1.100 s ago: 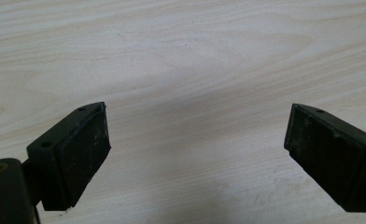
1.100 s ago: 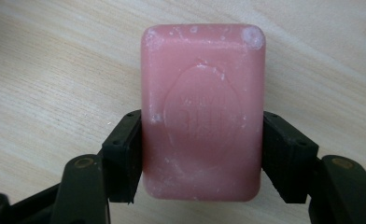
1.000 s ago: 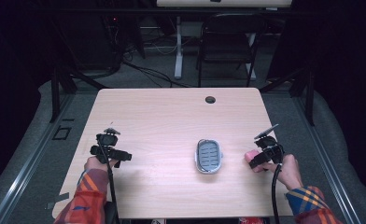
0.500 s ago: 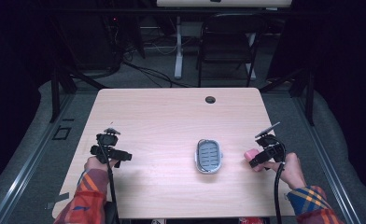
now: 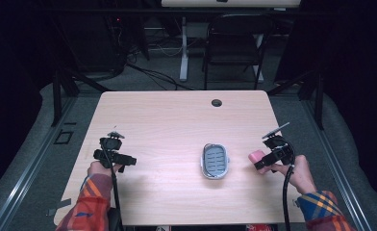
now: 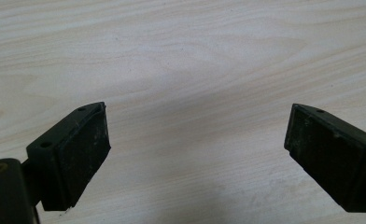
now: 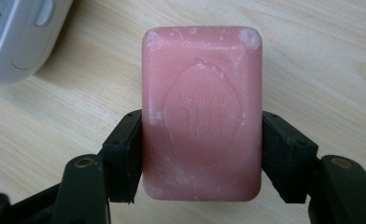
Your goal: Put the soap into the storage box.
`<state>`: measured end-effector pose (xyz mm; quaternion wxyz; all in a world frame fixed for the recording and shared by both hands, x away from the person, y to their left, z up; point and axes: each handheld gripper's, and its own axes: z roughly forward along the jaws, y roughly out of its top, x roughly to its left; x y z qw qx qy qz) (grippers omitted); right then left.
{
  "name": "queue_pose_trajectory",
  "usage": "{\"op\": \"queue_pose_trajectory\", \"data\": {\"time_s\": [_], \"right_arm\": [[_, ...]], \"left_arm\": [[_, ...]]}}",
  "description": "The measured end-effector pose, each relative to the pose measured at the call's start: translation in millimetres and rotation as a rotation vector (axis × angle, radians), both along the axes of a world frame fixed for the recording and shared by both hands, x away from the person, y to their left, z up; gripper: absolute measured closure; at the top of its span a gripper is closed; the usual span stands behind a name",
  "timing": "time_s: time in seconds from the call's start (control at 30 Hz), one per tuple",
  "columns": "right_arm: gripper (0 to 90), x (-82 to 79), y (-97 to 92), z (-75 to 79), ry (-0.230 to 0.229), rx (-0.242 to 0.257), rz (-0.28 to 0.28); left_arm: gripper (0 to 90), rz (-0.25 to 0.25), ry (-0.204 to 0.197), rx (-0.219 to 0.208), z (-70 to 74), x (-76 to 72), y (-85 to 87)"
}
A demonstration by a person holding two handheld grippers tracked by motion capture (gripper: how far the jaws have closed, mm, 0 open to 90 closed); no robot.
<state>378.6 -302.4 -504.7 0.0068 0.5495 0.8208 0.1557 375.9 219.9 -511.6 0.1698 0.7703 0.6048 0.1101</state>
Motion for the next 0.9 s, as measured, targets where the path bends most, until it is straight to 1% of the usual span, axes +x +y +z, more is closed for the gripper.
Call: {"op": "queue_pose_trajectory", "data": {"time_s": [0.03, 0.07, 0.1, 0.13, 0.2, 0.23, 0.27, 0.3, 0.47, 0.53, 0.6, 0.7, 0.73, 0.77, 0.8, 0.9], "right_arm": [[37.2, -0.5, 0.6, 0.6, -0.006, 0.009, -0.006], [37.2, 0.5, -0.3, 2.8, 0.001, 0.003, 0.010], [37.2, 0.5, -0.3, 4.2, -0.004, 0.005, 0.005], [37.3, 1.0, -1.1, 6.1, 0.005, 0.000, 0.022], [37.3, 0.5, -0.9, 9.8, -0.004, -0.002, 0.022], [37.3, 0.3, -0.3, 11.3, -0.011, 0.006, 0.017], [37.3, 1.0, -0.3, 13.5, -0.008, 0.006, 0.030], [37.3, 1.3, 0.5, 15.1, -0.012, 0.002, 0.031], [37.3, 4.0, 5.7, 18.4, -0.016, 0.004, 0.040], [37.3, 5.5, 8.7, 19.8, -0.023, 0.008, 0.035], [37.3, 6.5, 10.6, 22.6, -0.020, -0.001, 0.047], [37.3, 6.9, 14.7, 25.1, -0.026, 0.003, 0.057], [37.3, 6.9, 16.7, 25.9, -0.026, 0.011, 0.061], [37.3, 7.2, 19.4, 27.9, -0.028, 0.002, 0.076], [37.3, 7.0, 21.5, 28.4, -0.036, -0.002, 0.072], [37.3, 7.6, 23.6, 30.2, -0.028, 0.000, 0.086]], "left_arm": [[6.6, 0.001, -0.003, -0.001, 0.1, 0.1, 0.0], [6.5, 0.000, 0.000, 0.002, 0.0, 0.6, -0.3], [6.5, -0.003, 0.001, 0.002, -0.2, 0.5, -0.8], [6.6, -0.008, 0.004, 0.002, 0.6, -0.2, -1.0], [6.5, -0.008, -0.007, 0.006, 1.5, -1.1, -1.7], [6.5, -0.009, -0.006, 0.008, 1.2, -0.6, -1.8], [6.5, -0.009, -0.003, 0.007, 0.4, -0.1, -1.9], [6.5, -0.009, -0.002, 0.005, 0.0, 0.2, -2.2], [6.5, -0.008, -0.004, 0.004, -0.7, 1.4, -2.4], [6.5, -0.010, -0.001, 0.003, -0.5, 1.3, -2.6], [6.6, -0.011, -0.003, 0.004, 0.2, 0.7, -2.5], [6.5, -0.011, -0.005, 0.003, 0.1, 0.5, -2.1], [6.5, -0.011, -0.006, 0.004, 0.3, 0.3, -2.2], [6.6, -0.013, -0.004, 0.003, 0.7, 0.1, -2.2], [6.5, -0.013, -0.004, 0.004, 0.5, 0.1, -2.2], [6.5, -0.017, -0.003, 0.004, 0.1, 0.4, -2.4]]}}
